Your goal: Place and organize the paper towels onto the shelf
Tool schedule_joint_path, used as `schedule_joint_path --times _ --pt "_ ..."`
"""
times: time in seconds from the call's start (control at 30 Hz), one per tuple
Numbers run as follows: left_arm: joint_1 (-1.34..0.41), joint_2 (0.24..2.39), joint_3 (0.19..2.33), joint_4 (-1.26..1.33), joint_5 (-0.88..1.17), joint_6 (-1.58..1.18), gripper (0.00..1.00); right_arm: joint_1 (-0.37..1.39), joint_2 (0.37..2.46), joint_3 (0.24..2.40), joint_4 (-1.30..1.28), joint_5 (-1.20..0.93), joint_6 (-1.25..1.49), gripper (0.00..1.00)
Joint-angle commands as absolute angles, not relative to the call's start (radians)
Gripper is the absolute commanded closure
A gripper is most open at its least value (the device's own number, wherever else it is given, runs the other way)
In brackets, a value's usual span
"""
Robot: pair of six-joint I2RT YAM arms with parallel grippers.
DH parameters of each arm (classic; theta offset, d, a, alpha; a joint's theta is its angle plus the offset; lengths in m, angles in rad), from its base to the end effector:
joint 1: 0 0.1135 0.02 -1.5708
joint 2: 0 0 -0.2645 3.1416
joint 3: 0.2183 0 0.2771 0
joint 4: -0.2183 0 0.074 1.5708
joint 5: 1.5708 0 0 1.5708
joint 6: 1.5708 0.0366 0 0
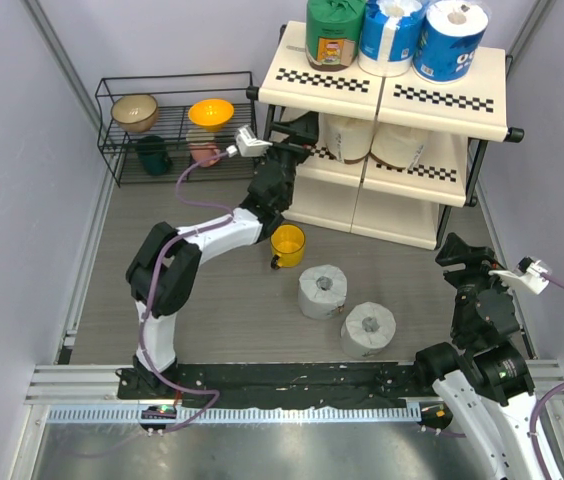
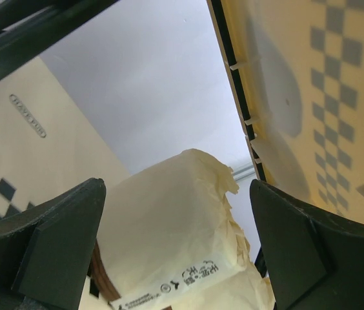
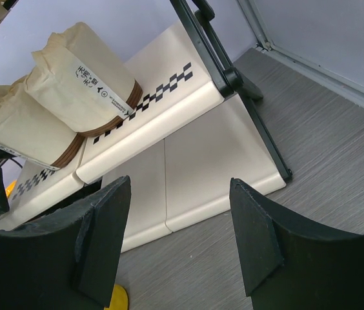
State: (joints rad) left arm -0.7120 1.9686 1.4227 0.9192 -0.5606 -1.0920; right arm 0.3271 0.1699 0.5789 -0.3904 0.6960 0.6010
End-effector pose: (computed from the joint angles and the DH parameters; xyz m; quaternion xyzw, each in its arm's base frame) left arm 0.3781 -0.3006 0.3065 -0.3267 0.4887 -0.5261 0.6145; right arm 0.0887 0.0053 0.3228 0.3310 0.6191 0.0866 0.7068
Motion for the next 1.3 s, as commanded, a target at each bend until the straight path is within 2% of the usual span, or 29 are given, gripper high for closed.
schedule_joint_path --times 0.0,0.23,0.4,0.5,0.67,0.93,1.27 --pt "-0.707 1.858 1.327 1.038 -0.58 -1.072 0.0 0.325 0.167 0.603 -0.373 0.698 0.621 0.32" --pt "-0.707 1.707 1.134 1.063 -0.474 -1.052 0.0 0.325 0.167 0.597 -0.377 0.687 0.627 0.32" --pt "-0.709 1.556 1.03 0.96 -0.388 -0.956 0.0 0.325 0.169 0.589 -0.379 0.683 0.626 0.32" --pt "-0.709 1.443 0.954 0.867 -0.368 -0.879 0.0 0.325 0.17 0.586 -0.379 0.686 0.618 0.32" --pt "-0.709 1.264 0.881 0.524 -0.354 -0.733 0.0 0.325 0.19 0.592 -0.377 0.654 0.609 0.32" --pt "-0.709 0.919 0.641 0.234 -0.478 -0.581 0.0 0.325 0.379 0.658 -0.36 0.404 0.586 0.32" --pt "-0.709 0.683 0.437 0.11 -0.623 -0.466 0.0 0.327 0.555 0.785 -0.429 0.046 0.607 0.33"
